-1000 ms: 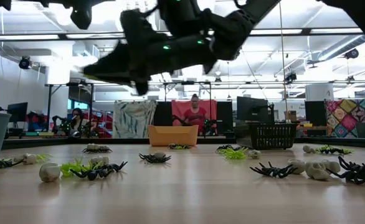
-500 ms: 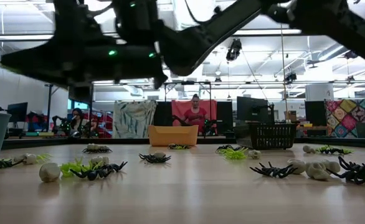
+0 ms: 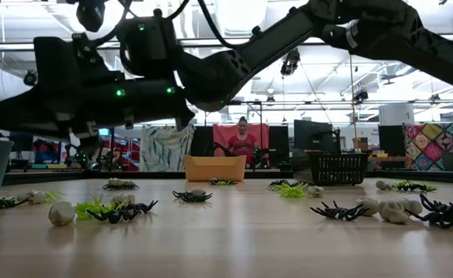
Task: Sort Halloween decoration
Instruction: Put the black spider toy into the yellow bin
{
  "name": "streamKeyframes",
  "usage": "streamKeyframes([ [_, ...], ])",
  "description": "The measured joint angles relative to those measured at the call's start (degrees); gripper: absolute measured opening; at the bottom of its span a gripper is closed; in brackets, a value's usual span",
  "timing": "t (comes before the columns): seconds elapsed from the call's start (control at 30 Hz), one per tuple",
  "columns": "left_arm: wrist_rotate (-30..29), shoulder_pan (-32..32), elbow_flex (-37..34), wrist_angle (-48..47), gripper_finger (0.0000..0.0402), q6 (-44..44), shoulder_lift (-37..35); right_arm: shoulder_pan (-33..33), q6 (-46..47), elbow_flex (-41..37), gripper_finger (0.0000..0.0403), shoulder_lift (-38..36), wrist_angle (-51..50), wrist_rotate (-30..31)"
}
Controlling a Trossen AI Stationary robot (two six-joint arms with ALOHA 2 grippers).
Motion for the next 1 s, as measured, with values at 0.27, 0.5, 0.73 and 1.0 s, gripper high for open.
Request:
streamKeyframes([
  [0.27,-0.02,0.00,-0.25,-4.19,0.0000,-1.49,0.00,-0.07,-8.88,-0.09,0.0070,-6.30,-21.67,-1.39],
  [0.5,-0.02,0.00,-0.67,-10.04,0.0000,-3.99,0.93,-0.29,-18.47,-0.10,0.0069,-16.08,-63.26,0.07],
  [0.73,-1.96,0.00,-0.73,-12.14,0.0000,-4.75,5.33,-0.28,-21.06,-3.38,0.0070,-24.92,-83.14,-0.18],
  [1.0,-2.07,0.00,-0.73,-12.41,0.0000,-7.43,14.20,-0.16,-12.28,-15.70,0.0070,-36.66,-86.69,-0.16],
])
